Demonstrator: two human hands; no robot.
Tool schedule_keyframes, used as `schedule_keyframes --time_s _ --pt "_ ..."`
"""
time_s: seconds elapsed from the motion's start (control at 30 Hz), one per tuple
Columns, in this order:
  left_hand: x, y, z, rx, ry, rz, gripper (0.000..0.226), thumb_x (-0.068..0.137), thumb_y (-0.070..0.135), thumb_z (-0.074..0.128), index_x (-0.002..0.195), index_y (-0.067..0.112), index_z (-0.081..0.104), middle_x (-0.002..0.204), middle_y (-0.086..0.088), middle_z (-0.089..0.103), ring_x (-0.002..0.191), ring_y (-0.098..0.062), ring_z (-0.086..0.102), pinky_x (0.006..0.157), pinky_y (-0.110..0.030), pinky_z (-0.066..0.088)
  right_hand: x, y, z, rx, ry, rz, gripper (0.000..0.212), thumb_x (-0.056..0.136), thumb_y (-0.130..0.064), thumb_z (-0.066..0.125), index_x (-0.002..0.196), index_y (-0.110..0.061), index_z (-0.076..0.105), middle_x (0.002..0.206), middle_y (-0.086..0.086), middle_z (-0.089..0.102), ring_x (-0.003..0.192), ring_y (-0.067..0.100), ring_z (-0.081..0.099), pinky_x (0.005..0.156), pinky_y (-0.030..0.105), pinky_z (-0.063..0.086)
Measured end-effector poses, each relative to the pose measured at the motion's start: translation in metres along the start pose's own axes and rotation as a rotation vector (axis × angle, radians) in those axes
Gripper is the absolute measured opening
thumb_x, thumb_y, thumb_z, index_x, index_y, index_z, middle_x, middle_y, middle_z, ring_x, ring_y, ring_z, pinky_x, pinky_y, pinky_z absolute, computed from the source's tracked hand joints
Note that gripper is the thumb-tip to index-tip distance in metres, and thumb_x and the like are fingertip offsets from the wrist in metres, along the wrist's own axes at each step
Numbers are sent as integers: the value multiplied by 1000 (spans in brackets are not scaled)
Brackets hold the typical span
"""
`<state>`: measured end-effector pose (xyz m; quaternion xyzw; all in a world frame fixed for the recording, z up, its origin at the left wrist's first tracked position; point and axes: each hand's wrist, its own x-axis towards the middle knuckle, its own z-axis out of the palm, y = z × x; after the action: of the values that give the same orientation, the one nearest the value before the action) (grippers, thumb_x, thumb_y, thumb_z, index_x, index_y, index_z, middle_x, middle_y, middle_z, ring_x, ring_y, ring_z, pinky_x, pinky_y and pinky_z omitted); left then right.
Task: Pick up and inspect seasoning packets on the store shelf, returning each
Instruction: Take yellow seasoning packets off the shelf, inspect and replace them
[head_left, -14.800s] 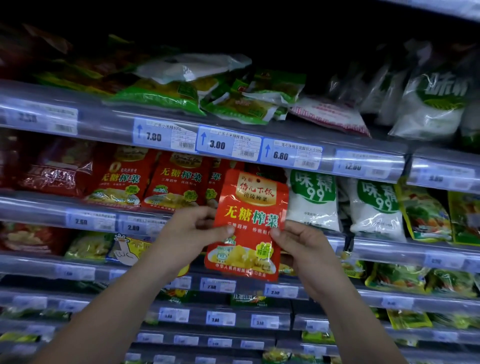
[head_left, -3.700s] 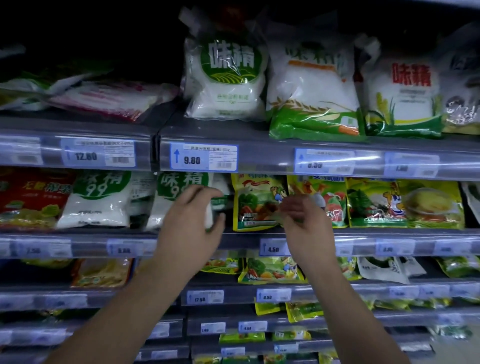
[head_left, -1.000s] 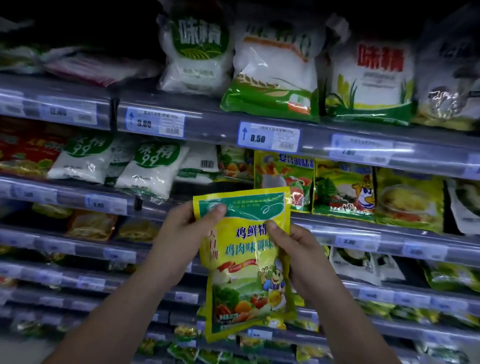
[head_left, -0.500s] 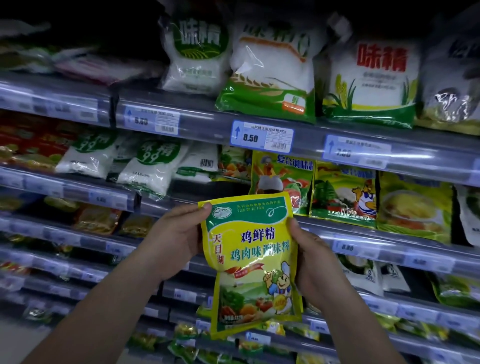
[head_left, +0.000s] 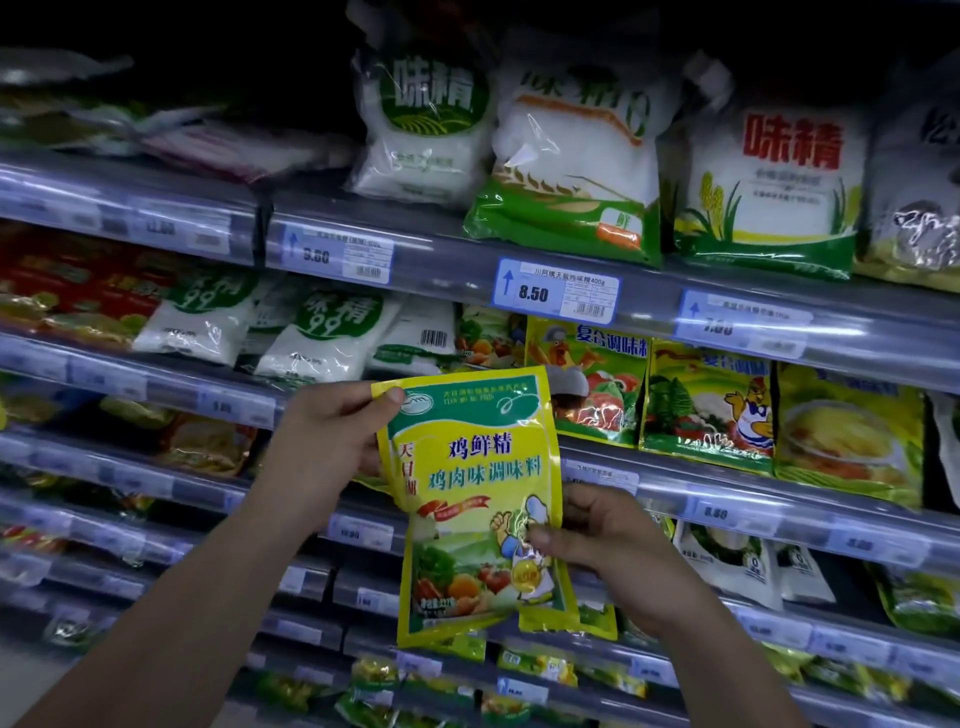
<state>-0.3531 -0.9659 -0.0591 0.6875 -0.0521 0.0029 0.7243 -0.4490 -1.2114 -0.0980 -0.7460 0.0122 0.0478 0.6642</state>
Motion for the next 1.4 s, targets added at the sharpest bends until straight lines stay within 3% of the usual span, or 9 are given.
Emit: schedule_keyframes --time_s 0.13,0.27,0.37,0.53,0.6,0.77,0.93,1.1,1.4 --pt "7 12 -19 24 101 115 5 87 11 75 83 11 77 73 1 80 64 -14 77 54 -21 59 9 -6 8 15 16 -70 89 72 -50 86 109 22 50 115 53 44 105 64 50 96 60 50" --pt "16 6 -30 -96 53 -13 18 97 23 62 97 11 76 79 -3 81 74 -18 78 66 -27 64 15 -11 17 16 44 -75 19 87 -16 74 101 -4 76 86 6 79 78 15 74 70 24 55" --pt "17 -10 -39 -99 -132 -221 70 59 67 82 107 16 76 91 -1 81 88 -20 77 77 -35 62 24 -20 28 92 107 -87 15 95 -11 66 103 -13 78 71 -6 74 55 0 59 55 11 43" --pt "10 -12 -42 246 -392 -137 27 80 31 81 107 29 76 107 8 79 101 -12 74 86 -35 59 49 -32 52 94 252 -143 58 81 -47 78 106 3 64 102 41 56 74 35 57 73 36 40" --pt "14 -11 -46 203 -357 -99 24 86 17 76 108 24 78 105 4 80 100 -14 75 80 -30 59 55 -31 56 72 261 -135 60 78 -49 78 109 0 63 111 36 61 97 47 63 80 41 48" --pt "21 -10 -56 161 -346 -120 23 85 10 75 107 16 78 103 -3 81 98 -19 76 84 -34 60 54 -27 56 20 167 -59 29 85 -19 79 112 -27 70 106 -9 79 101 10 73 75 22 56" --pt "32 5 -64 102 -419 -160 25 88 0 69 105 16 77 96 -3 82 85 -10 77 62 -17 56 60 -29 54 51 201 -63 30 85 -11 77 112 -20 69 95 -4 79 90 13 74 67 20 53" --pt "45 8 -60 323 -328 -3 14 86 17 77 98 24 81 92 13 81 88 0 74 78 -23 52 73 -41 60 58 387 -91 25 84 -15 79 95 -34 67 87 -18 77 87 -4 72 70 18 52" --pt "74 5 -39 614 -11 220 48 73 29 89 116 20 70 96 9 67 78 -1 61 66 -11 41 101 -54 68 -222 425 -110 54 90 -21 74 141 -13 56 121 -1 71 112 14 66 99 39 56"
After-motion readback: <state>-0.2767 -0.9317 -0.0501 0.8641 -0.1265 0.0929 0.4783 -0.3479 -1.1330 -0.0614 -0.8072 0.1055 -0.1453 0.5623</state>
